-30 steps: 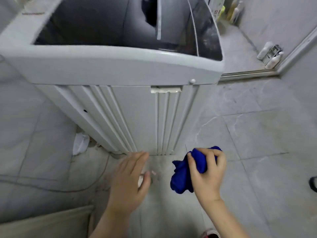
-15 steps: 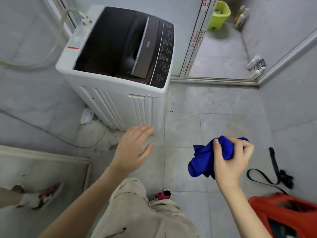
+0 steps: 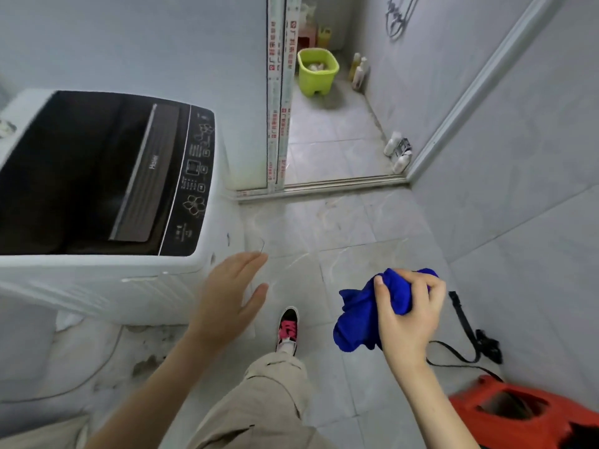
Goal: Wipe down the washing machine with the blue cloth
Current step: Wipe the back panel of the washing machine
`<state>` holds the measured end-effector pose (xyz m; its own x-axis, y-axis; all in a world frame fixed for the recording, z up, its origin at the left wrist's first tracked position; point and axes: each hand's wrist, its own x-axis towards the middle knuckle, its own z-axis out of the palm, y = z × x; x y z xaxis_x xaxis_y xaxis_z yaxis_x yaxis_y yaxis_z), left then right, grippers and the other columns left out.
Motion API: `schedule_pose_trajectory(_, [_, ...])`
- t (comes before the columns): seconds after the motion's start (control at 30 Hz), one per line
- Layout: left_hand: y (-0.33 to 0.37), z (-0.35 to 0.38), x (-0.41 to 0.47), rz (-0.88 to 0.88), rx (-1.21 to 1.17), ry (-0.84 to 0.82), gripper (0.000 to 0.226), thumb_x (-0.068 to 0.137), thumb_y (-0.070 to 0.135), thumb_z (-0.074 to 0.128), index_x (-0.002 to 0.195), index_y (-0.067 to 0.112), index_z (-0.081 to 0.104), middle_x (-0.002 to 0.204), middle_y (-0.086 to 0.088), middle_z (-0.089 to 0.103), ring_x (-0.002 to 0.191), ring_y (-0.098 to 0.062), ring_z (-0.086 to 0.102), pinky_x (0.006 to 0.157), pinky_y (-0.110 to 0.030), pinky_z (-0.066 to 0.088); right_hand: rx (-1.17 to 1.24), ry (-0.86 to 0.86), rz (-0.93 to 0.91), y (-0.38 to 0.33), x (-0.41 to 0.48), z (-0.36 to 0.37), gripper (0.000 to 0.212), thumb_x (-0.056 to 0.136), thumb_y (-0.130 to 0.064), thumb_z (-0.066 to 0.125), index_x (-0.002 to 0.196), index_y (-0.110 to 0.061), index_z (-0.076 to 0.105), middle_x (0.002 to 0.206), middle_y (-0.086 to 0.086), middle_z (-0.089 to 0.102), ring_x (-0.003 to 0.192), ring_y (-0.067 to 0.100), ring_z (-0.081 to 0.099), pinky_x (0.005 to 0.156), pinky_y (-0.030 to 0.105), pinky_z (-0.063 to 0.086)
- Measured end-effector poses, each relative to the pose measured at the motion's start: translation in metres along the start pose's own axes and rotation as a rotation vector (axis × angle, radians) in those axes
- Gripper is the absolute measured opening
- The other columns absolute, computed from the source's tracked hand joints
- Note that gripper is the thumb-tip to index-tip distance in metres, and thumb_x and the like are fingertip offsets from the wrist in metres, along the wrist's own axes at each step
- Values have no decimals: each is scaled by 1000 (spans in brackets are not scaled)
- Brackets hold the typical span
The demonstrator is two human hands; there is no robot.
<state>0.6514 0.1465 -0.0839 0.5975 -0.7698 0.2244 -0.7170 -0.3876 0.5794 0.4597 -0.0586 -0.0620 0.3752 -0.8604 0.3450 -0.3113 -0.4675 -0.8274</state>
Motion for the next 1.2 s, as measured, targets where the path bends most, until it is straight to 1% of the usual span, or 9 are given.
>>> schedule_pose_trajectory(0.2, [-11, 35, 143, -15, -11, -5, 50, 99, 39, 42, 138, 11, 56, 137, -4, 59, 127, -21, 54, 107, -38, 44, 1, 37, -48, 19, 142, 45, 20, 82, -38, 67, 96, -24, 65, 107, -27, 42, 103, 26, 53, 92, 44, 47])
schedule_pose_trajectory(0.33, [-11, 28, 233, 21, 32, 24, 51, 100, 40, 41, 137, 10, 57, 137, -5, 60, 125, -23, 55, 105, -35, 42, 39, 31, -59, 16, 229, 70, 17, 82, -37, 67, 94, -24, 65, 107, -28, 42, 105, 24, 53, 92, 44, 47])
schedule_pose_trajectory(0.47, [-17, 33, 291, -38, 75, 64, 52, 100, 43, 40, 140, 14, 56, 140, -3, 57, 128, -18, 51, 105, -29, 35, 73, -48, -67, 21, 300, 99, 21, 81, -37, 67, 95, -21, 66, 107, -12, 47, 109, 9, 49, 94, 31, 45])
schedule_pose_trajectory(0.57, [-22, 47, 316, -126, 63, 138, 51, 99, 40, 42, 140, 14, 55, 140, -1, 56, 128, -12, 48, 109, -18, 28, 83, -181, -135, 29, 350, 132, 19, 80, -40, 65, 95, -30, 62, 108, -32, 41, 105, 6, 48, 90, 16, 40])
schedule_pose_trajectory(0.73, [-17, 84, 335, -418, 101, 313, 49, 97, 40, 43, 138, 16, 56, 136, 3, 59, 127, -19, 52, 105, -42, 44, 152, -449, -324, 50, 426, 202, 30, 80, -41, 65, 100, -19, 67, 108, -17, 40, 98, 14, 49, 89, 11, 36])
schedule_pose_trajectory(0.87, [16, 110, 336, -695, 153, 478, 46, 99, 42, 44, 136, 17, 56, 134, 6, 57, 128, -14, 48, 107, -31, 37, 226, -796, -389, 47, 471, 246, 27, 80, -49, 60, 101, -32, 61, 104, -26, 38, 105, 12, 48, 89, 24, 39])
schedule_pose_trajectory(0.97, [49, 126, 328, -869, 171, 558, 45, 99, 44, 42, 135, 19, 56, 134, 9, 57, 128, -11, 47, 104, -26, 36, 277, -994, -443, 40, 483, 269, 31, 80, -51, 59, 102, -30, 61, 110, -39, 37, 106, 7, 49, 90, 17, 37])
schedule_pose_trajectory(1.03, [63, 136, 320, -968, 183, 607, 45, 99, 44, 42, 135, 21, 56, 134, 11, 56, 127, -10, 48, 103, -25, 37, 299, -1088, -467, 37, 479, 280, 33, 80, -50, 60, 104, -27, 62, 109, -37, 37, 107, -5, 47, 89, 8, 35])
schedule_pose_trajectory(1.2, [71, 166, 281, -1128, 175, 729, 44, 99, 43, 44, 135, 21, 57, 131, 13, 57, 123, -7, 51, 103, -24, 37, 323, -1270, -484, 43, 432, 299, 23, 85, -34, 70, 105, -33, 59, 110, -13, 42, 104, -11, 47, 86, 8, 36])
